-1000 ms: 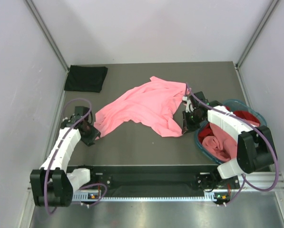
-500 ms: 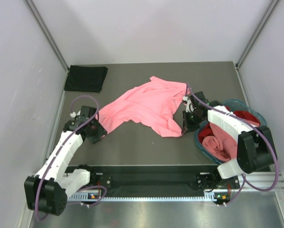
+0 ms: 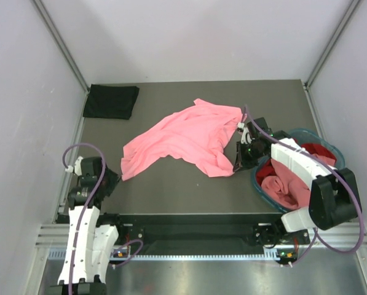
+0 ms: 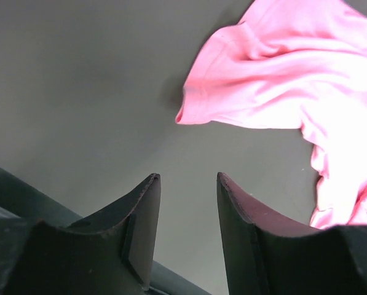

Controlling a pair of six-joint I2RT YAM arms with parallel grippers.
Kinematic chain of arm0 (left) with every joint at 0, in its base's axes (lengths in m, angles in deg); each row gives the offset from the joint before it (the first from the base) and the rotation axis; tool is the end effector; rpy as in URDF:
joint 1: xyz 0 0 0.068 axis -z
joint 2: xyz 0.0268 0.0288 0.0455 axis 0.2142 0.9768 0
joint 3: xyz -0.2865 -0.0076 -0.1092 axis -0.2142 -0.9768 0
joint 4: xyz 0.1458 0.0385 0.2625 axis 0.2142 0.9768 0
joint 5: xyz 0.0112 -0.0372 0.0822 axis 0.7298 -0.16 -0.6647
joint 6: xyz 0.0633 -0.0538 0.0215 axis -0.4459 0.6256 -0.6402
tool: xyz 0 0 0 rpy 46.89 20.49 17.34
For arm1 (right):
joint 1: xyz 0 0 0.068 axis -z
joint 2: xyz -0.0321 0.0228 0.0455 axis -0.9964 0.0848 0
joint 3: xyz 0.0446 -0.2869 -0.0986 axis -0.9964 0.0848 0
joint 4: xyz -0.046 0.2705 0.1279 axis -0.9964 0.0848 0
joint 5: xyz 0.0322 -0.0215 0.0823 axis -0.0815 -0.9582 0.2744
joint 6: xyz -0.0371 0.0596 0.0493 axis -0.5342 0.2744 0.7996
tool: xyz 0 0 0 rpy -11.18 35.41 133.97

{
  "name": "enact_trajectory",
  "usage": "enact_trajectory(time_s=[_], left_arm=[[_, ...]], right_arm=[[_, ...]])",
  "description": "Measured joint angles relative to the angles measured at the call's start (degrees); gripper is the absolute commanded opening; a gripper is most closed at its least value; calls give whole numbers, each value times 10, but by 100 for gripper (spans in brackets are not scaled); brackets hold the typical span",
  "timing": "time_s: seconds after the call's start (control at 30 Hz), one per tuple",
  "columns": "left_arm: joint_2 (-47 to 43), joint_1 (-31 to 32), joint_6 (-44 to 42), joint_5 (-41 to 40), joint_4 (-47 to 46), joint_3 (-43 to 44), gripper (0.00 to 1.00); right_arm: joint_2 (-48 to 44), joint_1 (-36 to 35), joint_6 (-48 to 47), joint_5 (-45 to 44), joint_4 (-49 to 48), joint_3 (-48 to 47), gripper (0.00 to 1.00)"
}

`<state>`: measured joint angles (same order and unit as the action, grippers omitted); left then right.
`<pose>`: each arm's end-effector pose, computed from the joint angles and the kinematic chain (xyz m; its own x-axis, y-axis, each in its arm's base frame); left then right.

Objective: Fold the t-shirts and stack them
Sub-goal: Flatten the tshirt out

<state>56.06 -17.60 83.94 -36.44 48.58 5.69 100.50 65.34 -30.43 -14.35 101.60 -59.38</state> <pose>0.1553 0.0214 0.2321 -0.3659 -0.8119 -0.4549 -0.6935 0.5638 -0.4485 0.2847 0.1292 0.1952 -0.9650 -0.0522 -0.2569 -0.1560 0.9019 0.4028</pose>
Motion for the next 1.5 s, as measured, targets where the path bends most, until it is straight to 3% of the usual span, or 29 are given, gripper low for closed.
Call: enact_trajectory(time_s=[0.07, 0.1, 0.13, 0.17, 0.2, 0.3, 0.37, 0.4, 0.43, 0.47, 0.5, 0.7, 0.93, 1.07, 1.5], left_arm=[[-4, -1, 0, 0, -73, -28, 47], [-1, -2, -76, 3, -119, -38, 47], [4, -2, -111, -1, -163, -42, 99], [11, -2, -126, 5, -204, -42, 26], [22, -3, -123, 57, -250, -42, 24], [47, 5, -139, 176, -330, -41, 27], [69, 19, -147, 227, -361, -35, 46], [80, 25, -151, 242, -371, -32, 66], [92, 32, -153, 254, -380, -27, 78], [103, 37, -153, 263, -386, -23, 98], [110, 41, -157, 269, -390, -20, 99], [120, 45, -125, 193, -313, 6, 96], [135, 45, -47, 83, -208, 5, 76], [150, 45, -10, 38, -168, -8, 58], [233, 44, 27, -31, -142, -18, 57]], right_arm=[[-12, 0, 5, 5, -2, 0, 0], [-17, 0, 6, 8, -2, 0, 0], [-21, 0, 7, 9, -2, 0, 0], [-25, 0, 9, 12, -2, 0, 0], [-27, 1, 10, 13, -2, 0, 0], [-28, 1, 11, 14, -2, 0, 0], [-28, 1, 11, 15, -3, 0, 0], [-28, 1, 12, 15, -3, 0, 0], [-28, 1, 13, 16, -3, 0, 0], [-28, 1, 15, 16, -3, 0, 0], [-28, 1, 16, 16, -4, 0, 0], [-30, 1, 22, 17, -4, 1, 0], [-45, 1, 25, 16, -12, 9, 0], [-47, 1, 25, 15, -13, 12, 0], [-48, 1, 19, 12, -12, 12, 0]])
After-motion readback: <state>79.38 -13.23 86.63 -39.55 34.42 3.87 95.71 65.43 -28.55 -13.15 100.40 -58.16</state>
